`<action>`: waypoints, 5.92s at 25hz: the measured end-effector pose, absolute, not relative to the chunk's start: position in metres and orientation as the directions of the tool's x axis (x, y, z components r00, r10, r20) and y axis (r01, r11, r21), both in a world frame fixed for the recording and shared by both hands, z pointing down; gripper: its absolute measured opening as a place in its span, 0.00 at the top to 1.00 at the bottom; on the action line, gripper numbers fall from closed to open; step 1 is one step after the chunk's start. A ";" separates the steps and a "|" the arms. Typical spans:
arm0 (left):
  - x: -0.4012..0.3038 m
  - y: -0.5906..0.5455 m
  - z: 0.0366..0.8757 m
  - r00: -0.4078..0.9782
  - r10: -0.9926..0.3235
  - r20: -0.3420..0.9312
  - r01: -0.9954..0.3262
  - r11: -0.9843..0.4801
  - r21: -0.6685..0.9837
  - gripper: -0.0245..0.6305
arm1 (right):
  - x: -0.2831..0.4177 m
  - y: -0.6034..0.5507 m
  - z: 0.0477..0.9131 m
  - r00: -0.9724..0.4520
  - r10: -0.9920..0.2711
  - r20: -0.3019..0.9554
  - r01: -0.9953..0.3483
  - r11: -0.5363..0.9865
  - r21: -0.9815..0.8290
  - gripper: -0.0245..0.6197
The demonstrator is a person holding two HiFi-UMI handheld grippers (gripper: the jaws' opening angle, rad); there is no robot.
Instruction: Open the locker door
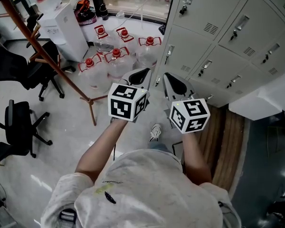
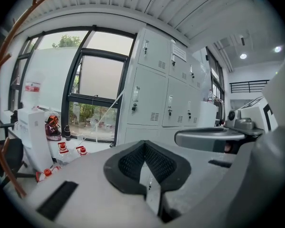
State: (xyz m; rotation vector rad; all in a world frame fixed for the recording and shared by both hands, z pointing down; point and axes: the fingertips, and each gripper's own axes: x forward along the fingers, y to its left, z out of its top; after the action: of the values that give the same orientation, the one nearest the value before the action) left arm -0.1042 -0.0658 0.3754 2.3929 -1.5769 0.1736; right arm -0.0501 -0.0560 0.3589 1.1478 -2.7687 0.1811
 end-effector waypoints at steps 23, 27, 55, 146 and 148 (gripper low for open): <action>-0.049 -0.259 0.360 0.312 -0.907 0.284 -0.950 -0.301 0.081 0.95 | -0.002 -0.256 0.346 -0.782 -0.613 0.113 -0.623 0.772 -0.124 0.96; -0.040 -0.279 0.360 0.307 -0.908 0.285 -0.952 -0.297 0.077 0.95 | 0.003 -0.276 0.344 -0.793 -0.601 0.099 -0.609 0.783 -0.125 0.96; -0.073 -0.394 0.345 0.470 -0.856 0.214 -0.883 -0.455 0.117 0.95 | -0.013 -0.385 0.292 -0.632 -0.775 0.004 -0.775 0.632 -0.026 0.96; -0.060 -0.416 0.347 0.844 -0.516 0.149 -0.535 -0.831 0.154 0.95 | -0.030 -0.379 0.249 -0.300 -0.953 -0.054 -0.954 0.299 0.014 0.75; -0.057 -0.413 0.347 0.849 -0.507 0.149 -0.527 -0.835 0.159 0.95 | -0.028 -0.375 0.249 -0.298 -0.953 -0.052 -0.955 0.297 0.018 0.75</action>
State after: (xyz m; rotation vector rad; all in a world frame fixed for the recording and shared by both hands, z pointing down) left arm -0.0570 -0.4135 0.3472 2.8325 -0.8002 0.1488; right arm -0.0276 -0.3746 0.2488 1.8800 -2.5552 -0.0721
